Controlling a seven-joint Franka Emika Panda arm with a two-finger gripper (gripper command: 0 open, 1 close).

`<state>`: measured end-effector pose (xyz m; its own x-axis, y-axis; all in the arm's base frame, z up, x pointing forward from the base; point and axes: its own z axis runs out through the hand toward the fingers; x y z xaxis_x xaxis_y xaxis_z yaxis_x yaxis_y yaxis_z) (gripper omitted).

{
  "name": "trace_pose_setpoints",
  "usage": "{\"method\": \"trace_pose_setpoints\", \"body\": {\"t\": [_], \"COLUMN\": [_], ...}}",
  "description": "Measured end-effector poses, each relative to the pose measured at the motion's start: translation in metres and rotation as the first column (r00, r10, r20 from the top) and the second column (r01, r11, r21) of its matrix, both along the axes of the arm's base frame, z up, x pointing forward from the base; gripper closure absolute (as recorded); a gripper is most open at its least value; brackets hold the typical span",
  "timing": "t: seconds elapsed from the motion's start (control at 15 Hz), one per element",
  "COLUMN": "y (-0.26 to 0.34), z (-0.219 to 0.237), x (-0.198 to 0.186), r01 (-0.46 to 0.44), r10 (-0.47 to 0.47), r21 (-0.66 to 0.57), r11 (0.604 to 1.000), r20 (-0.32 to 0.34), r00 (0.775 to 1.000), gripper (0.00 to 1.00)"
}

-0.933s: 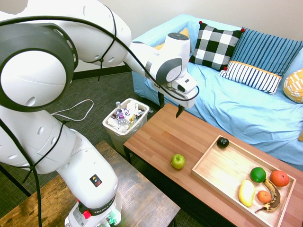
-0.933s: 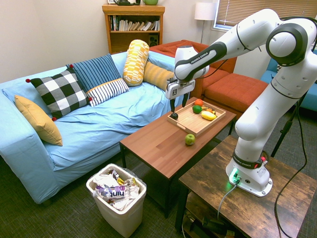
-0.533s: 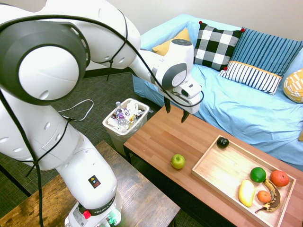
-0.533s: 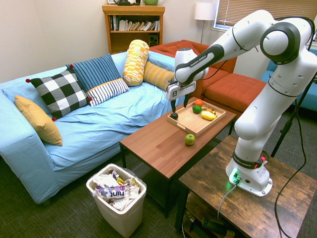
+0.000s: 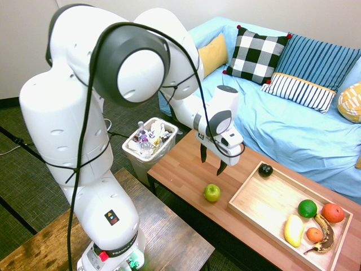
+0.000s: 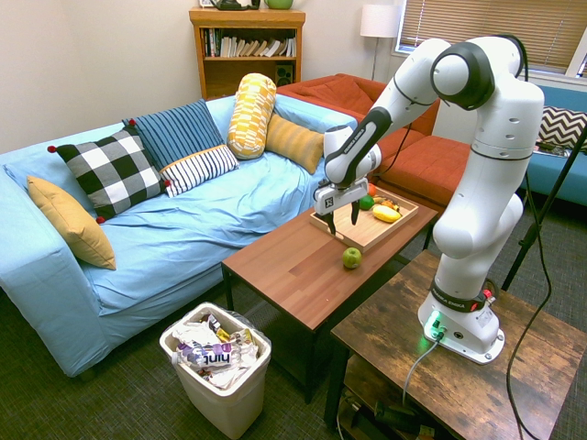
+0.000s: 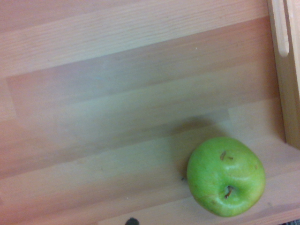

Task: Put the apple in the tray

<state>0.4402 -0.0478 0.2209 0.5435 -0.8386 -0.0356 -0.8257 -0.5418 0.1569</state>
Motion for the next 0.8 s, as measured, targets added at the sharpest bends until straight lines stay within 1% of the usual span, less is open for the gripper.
{"method": "trace_pose_setpoints", "body": {"t": [0.33,0.8], "y": [-0.014,-0.032], "z": [-0.055,-0.098], "x": [0.002,0.001], "r01": [0.03,0.061], "r10": [-0.031,-0.065], "r21": [-0.012,-0.036], "r11": [0.999,0.997], "r20": [-0.063,-0.106], "r00": [0.998,0.992], "gripper": [0.0,0.0]}}
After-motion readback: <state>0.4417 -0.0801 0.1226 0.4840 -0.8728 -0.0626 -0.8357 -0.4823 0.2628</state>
